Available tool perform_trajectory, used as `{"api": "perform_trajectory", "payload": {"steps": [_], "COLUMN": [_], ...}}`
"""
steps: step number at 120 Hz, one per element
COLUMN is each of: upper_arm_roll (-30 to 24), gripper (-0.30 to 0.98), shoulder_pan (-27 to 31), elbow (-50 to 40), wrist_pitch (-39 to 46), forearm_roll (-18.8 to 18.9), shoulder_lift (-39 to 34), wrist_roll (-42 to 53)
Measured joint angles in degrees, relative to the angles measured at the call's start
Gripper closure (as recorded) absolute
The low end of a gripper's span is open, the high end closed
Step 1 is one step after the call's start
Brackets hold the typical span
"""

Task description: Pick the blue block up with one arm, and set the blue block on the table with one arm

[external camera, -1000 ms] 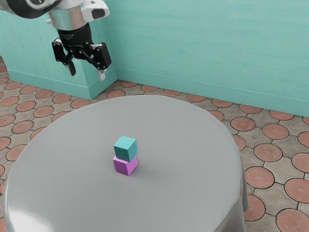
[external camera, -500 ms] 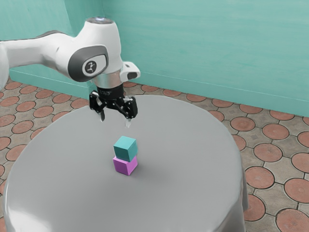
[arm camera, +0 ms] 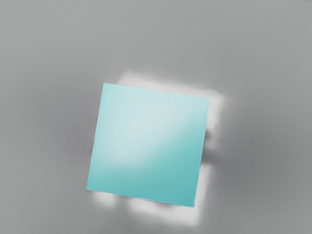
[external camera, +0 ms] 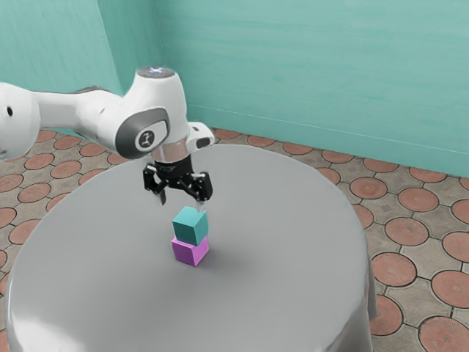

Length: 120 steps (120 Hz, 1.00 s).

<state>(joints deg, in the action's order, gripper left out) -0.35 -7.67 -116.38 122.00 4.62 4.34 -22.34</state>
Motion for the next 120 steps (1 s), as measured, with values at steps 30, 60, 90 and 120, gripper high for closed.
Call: {"api": "perform_trajectory", "payload": {"steps": [30, 60, 90, 120], "upper_arm_roll": [0.0, 0.2, 0.3, 0.4], "gripper": [0.00, 0.00, 0.00, 0.00], "shoulder_pan": [-0.4, -0.3, 0.9, 1.0], "elbow": [-2.4, -2.6, -2.6, -2.6], "wrist_pitch": [5.2, 7.6, 9.0, 10.2], "forearm_roll": [-0.2, -0.5, -0.6, -1.5], "shoulder_lift": [1.3, 2.7, 3.5, 5.0], "wrist_roll": [0.1, 0.4, 2.0, 3.0]}}
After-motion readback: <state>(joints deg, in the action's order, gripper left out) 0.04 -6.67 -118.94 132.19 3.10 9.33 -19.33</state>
